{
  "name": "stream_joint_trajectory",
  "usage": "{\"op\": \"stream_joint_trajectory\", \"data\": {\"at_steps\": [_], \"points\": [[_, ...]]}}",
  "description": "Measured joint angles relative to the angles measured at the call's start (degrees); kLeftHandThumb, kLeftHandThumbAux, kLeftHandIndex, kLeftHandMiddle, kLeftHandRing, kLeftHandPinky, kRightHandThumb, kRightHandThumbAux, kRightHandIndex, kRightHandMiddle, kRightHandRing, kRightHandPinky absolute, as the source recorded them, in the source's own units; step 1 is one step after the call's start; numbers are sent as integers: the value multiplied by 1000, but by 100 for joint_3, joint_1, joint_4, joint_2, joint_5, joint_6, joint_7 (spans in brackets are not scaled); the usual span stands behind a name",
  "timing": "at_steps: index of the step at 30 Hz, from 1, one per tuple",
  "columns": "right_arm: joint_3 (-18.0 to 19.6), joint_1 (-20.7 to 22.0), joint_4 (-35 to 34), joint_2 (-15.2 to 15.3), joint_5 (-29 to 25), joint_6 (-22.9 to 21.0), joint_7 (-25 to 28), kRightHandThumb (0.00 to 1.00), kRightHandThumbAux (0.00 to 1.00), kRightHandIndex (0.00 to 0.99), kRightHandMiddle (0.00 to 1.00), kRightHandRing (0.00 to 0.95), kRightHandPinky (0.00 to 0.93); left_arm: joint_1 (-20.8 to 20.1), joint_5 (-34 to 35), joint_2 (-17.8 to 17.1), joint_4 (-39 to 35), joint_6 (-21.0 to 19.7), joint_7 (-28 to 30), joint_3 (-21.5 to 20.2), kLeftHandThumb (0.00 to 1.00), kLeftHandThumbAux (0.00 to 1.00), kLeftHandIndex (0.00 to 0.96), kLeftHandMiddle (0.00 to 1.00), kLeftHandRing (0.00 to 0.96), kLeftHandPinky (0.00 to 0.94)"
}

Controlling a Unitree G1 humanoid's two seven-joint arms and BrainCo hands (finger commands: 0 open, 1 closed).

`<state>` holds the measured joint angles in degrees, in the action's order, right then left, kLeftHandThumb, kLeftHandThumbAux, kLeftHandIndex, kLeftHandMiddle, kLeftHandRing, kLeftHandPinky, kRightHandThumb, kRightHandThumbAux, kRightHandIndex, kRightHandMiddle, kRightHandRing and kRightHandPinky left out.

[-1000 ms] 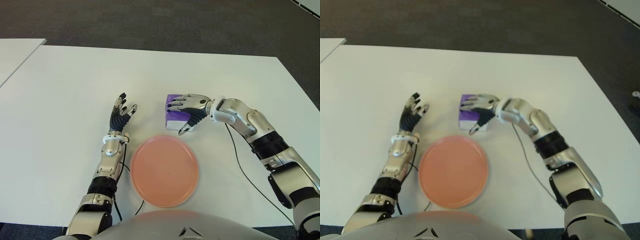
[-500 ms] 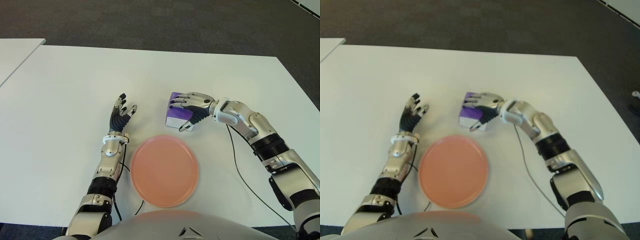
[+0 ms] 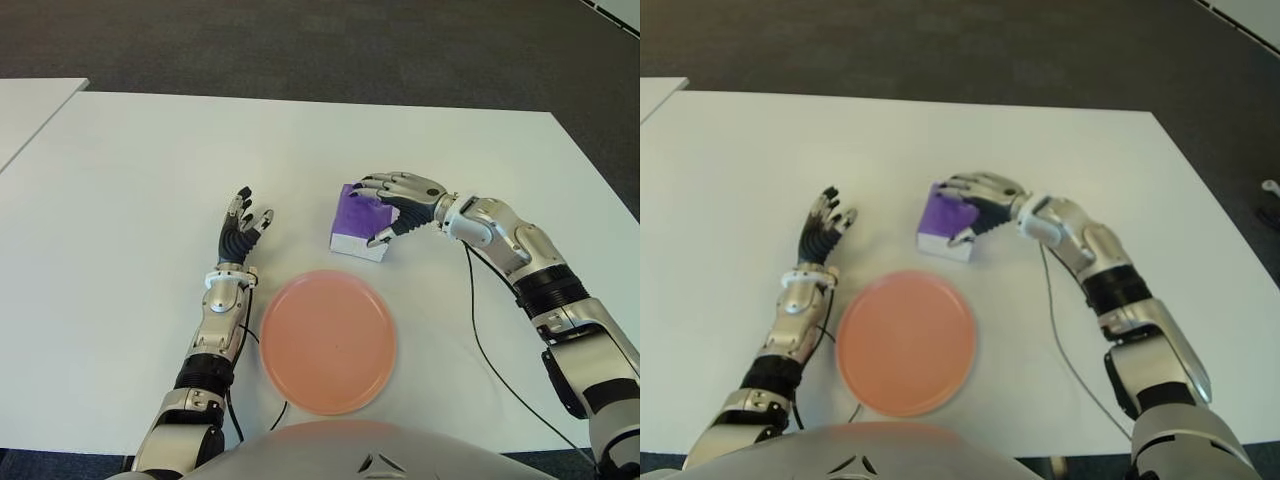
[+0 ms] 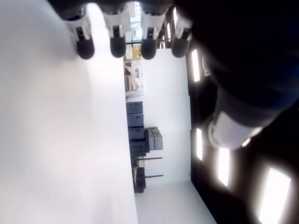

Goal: Put the tissue paper into the plate.

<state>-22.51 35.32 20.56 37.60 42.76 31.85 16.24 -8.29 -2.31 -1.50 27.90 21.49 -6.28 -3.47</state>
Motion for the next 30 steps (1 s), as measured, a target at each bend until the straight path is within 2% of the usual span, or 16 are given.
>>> {"op": "stream_joint_trajectory", "data": {"at_steps": [13,30], "points": [[349,-1,-56,-1,-257,0,-278,325,333,0,0,0,0,55,10,-3,-49,43,32,5,190,671,83,61,30,19],[398,-13,-253,4,-472,-4,-88,321,340,0,0,0,0,68,-48,-10,-11,156,31,0,189,680,93,66,35,34]]}}
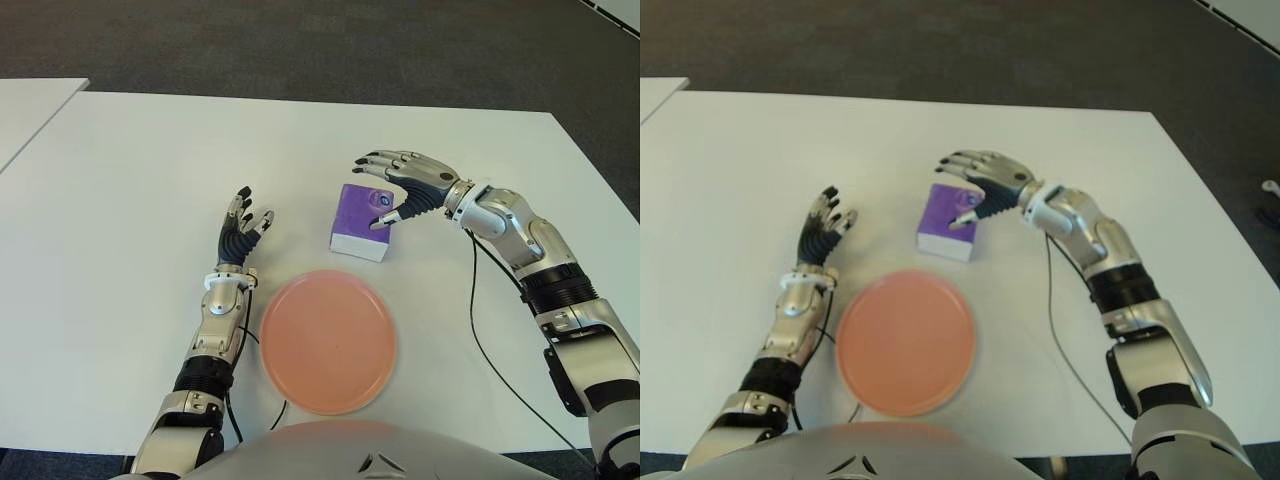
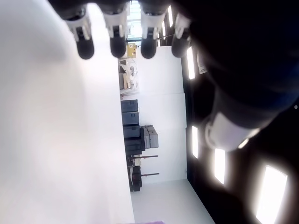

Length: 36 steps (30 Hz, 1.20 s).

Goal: Put the tissue paper into the plate.

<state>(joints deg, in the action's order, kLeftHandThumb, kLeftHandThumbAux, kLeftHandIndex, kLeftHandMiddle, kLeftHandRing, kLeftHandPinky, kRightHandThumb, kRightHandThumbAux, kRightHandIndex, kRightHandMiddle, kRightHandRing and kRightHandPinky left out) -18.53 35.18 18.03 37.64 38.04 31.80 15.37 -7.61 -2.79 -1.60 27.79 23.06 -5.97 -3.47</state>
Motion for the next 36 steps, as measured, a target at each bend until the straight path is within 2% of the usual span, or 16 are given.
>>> {"op": "stream_joint_trajectory", "data": {"at_steps": [11,18,36], "points": [[-3,-17,-10,0,-104,7,89,279,314,0,0,0,0,0,-4,0,48,19,0,5,175,692,80,58,29,24],[-72,-18,-1,-15,-101,10,118,286,316,0,0,0,0,0,-7,-1,49,33,0,6,149,704,76,53,26,10],[-564,12,772,-406,274,7,-30,347,311,0,0,0,0,-6,-50,-6,203,200,0,3,148,710,83,54,27,14]]}}
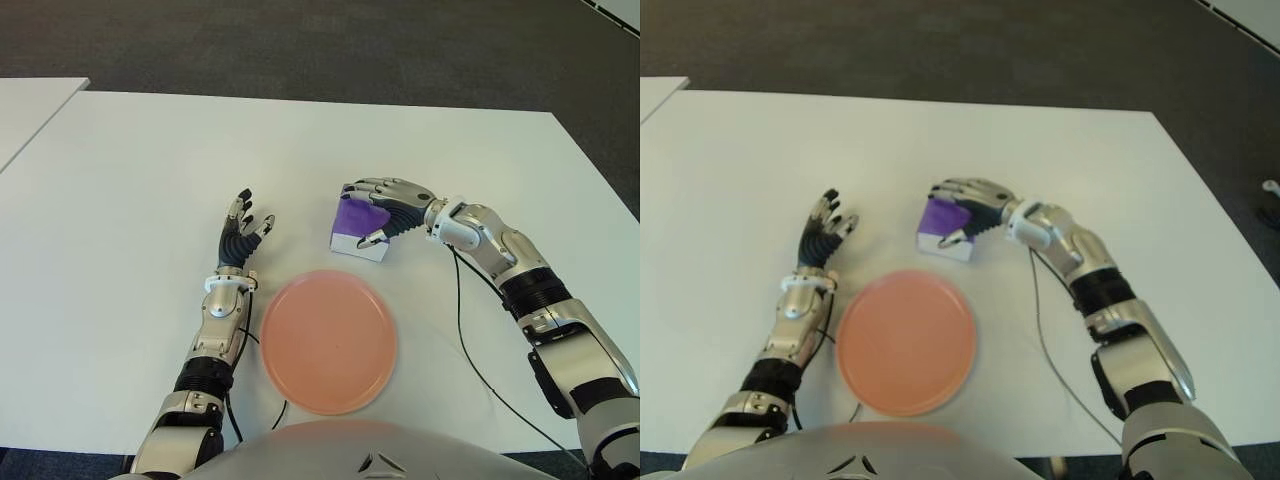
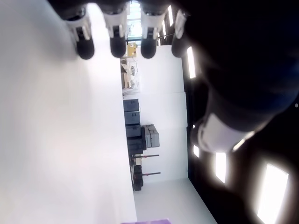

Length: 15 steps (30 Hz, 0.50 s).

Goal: Put the tissue paper into the plate.

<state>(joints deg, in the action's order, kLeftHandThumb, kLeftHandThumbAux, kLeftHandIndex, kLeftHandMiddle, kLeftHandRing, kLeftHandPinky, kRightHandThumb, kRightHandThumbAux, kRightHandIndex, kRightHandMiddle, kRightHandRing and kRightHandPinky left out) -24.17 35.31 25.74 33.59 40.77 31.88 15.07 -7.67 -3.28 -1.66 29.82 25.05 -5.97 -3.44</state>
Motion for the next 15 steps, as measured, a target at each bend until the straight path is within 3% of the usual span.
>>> {"op": "stream_joint_trajectory", "data": {"at_steps": [15], "points": [[-344,395,726,-197,404,-225,-217,370,279,0,0,0,0,20,-2,9,-116,-156,0,7,134,710,70,53,26,12]]}}
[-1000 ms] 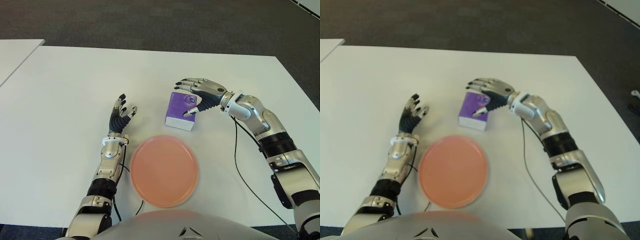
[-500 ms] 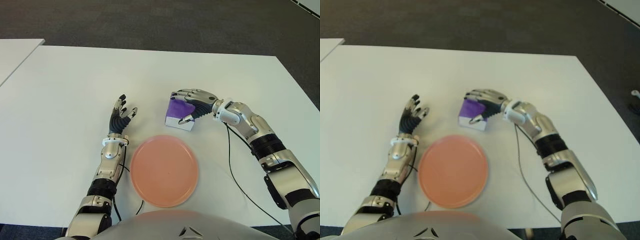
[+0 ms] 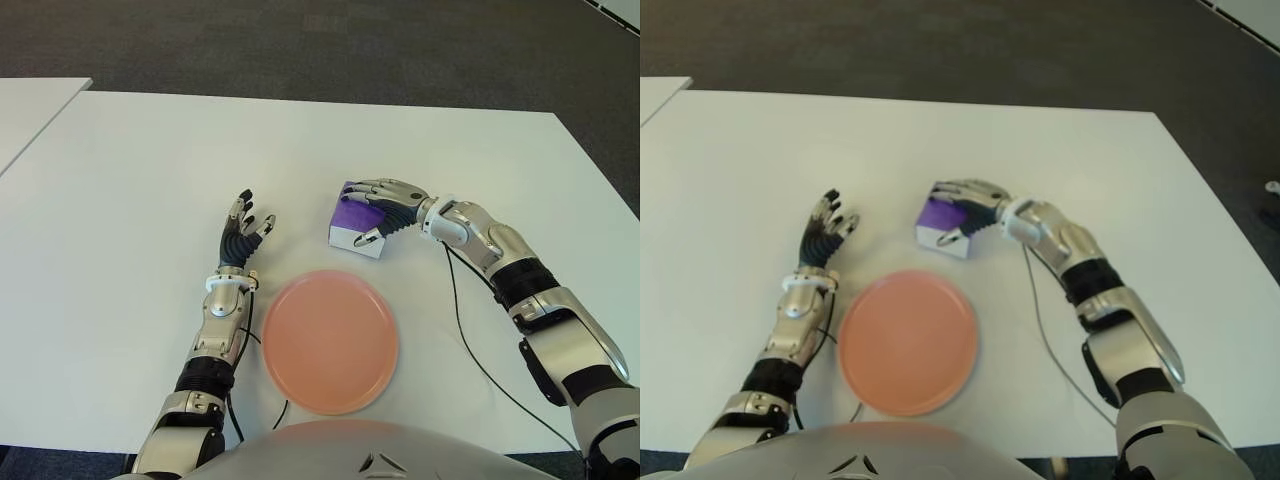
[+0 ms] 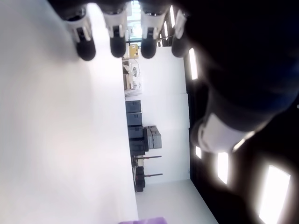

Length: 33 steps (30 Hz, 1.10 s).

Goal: Put the tissue paper into the plate.

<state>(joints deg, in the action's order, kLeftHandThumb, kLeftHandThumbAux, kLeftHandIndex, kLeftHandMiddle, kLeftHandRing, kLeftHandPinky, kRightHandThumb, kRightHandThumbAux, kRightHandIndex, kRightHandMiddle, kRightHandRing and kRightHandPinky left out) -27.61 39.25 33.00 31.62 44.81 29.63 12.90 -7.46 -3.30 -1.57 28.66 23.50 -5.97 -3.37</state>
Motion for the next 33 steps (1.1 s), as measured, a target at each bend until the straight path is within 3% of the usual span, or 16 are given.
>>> {"op": "stream_joint_trajectory", "data": {"at_steps": [26,33], "points": [[-328,161,489,-51,98,-64,-469,387,273,0,0,0,0,120,-9,3,-183,-20,0,3,120,727,75,52,22,2],[-501,-92,476,-54,239,-67,-1017,405,278,0,0,0,0,187,-1,9,-285,-85,0,1,135,721,83,56,18,0]]}}
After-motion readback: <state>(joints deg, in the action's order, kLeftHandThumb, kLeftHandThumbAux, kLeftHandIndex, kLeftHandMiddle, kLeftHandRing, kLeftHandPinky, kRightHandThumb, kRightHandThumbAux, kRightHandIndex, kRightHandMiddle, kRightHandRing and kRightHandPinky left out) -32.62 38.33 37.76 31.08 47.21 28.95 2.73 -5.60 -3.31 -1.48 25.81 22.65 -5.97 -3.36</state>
